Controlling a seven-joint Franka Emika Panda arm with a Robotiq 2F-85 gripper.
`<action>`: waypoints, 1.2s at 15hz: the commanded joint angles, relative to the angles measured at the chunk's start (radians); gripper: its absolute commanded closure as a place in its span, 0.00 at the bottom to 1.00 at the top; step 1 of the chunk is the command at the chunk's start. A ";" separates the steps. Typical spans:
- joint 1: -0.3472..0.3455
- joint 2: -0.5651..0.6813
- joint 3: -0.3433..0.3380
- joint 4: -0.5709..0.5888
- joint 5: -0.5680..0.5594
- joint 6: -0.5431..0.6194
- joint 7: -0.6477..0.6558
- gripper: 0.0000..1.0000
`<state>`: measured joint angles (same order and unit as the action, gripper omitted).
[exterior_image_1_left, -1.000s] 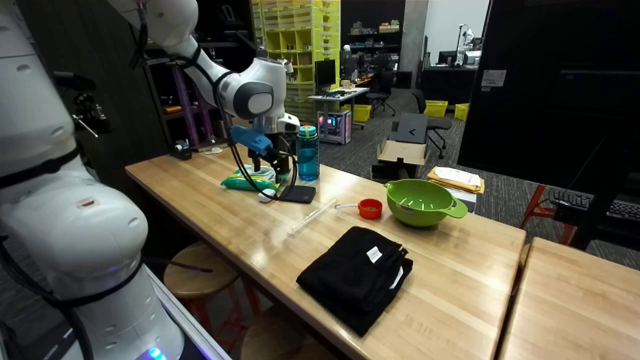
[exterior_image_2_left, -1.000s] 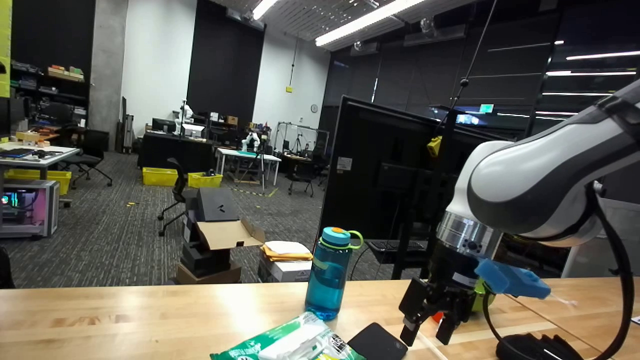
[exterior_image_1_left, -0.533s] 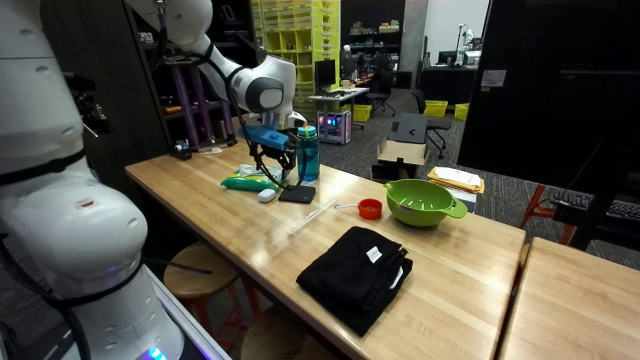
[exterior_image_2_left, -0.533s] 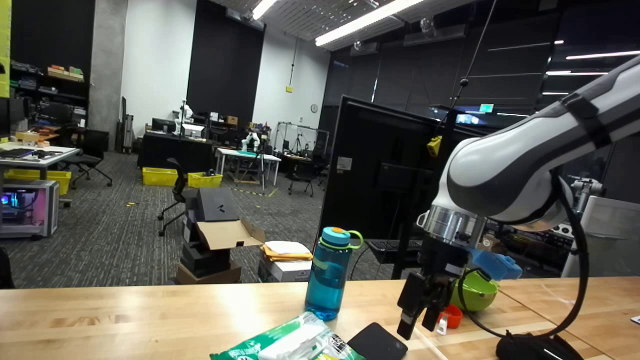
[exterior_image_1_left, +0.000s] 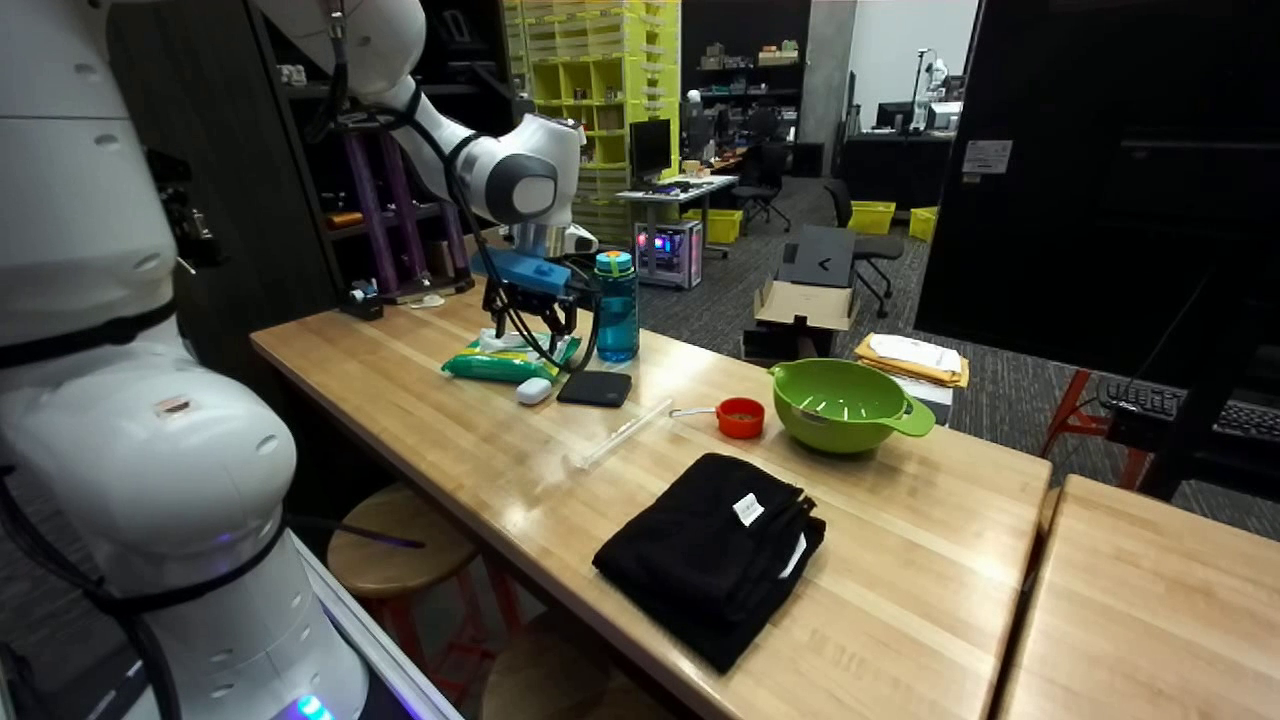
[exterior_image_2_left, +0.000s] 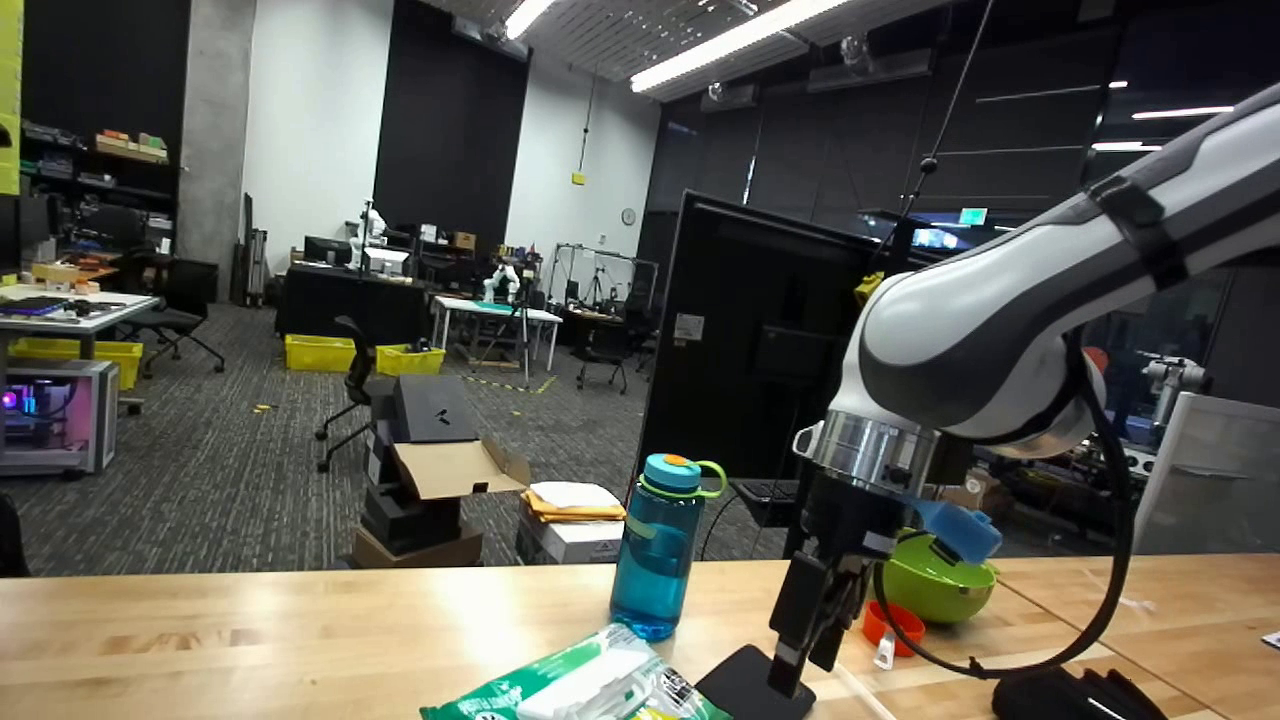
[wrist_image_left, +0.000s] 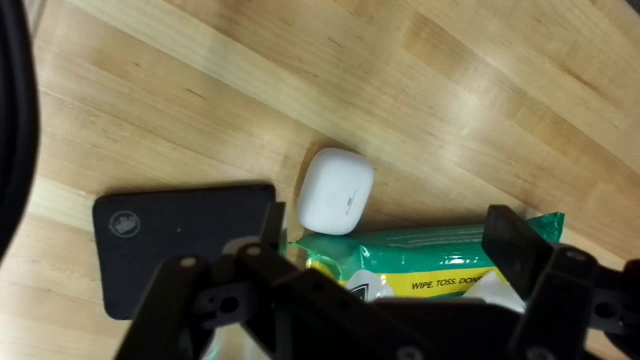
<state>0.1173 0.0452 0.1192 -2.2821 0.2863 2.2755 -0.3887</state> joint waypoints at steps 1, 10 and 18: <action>-0.001 0.000 0.009 0.002 0.001 -0.003 0.001 0.00; 0.000 0.000 0.013 0.002 0.003 -0.004 -0.010 0.00; 0.000 0.001 0.013 0.002 0.003 -0.004 -0.011 0.00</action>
<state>0.1200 0.0458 0.1290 -2.2817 0.2900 2.2740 -0.4009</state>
